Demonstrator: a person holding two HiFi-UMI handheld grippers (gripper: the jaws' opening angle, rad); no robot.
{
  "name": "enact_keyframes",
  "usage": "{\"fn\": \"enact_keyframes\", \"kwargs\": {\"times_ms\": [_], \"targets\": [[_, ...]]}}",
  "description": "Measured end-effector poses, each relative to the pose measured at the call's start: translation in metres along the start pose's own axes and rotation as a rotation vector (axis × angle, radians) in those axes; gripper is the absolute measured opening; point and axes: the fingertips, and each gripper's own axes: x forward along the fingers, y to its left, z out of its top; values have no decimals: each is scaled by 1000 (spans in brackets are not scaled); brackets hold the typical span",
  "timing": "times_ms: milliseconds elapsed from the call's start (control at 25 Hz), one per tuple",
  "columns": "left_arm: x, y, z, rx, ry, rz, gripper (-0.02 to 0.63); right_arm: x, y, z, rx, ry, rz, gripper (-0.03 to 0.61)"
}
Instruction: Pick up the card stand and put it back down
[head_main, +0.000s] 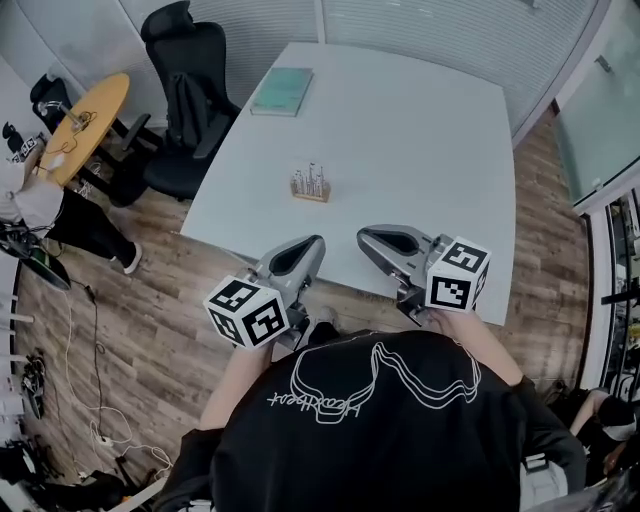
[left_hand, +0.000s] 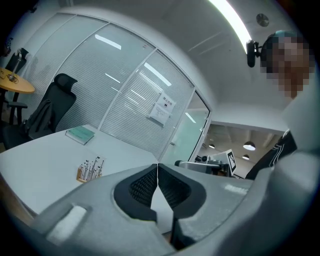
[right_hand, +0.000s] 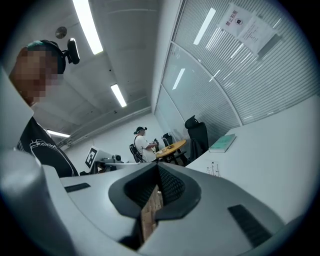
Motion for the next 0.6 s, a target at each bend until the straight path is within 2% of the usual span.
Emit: {"fn": "enact_keyframes", "kwargs": {"times_ms": [240, 440, 600], "targets": [[10, 50, 11, 8, 48, -9, 17, 32, -35, 0, 40, -4, -79, 8], [20, 78, -1, 45, 117, -11, 17, 37, -65, -12, 36, 11, -172, 8], [38, 125, 2, 56, 162, -7, 17, 66, -101, -18, 82, 31, -217, 8]]}}
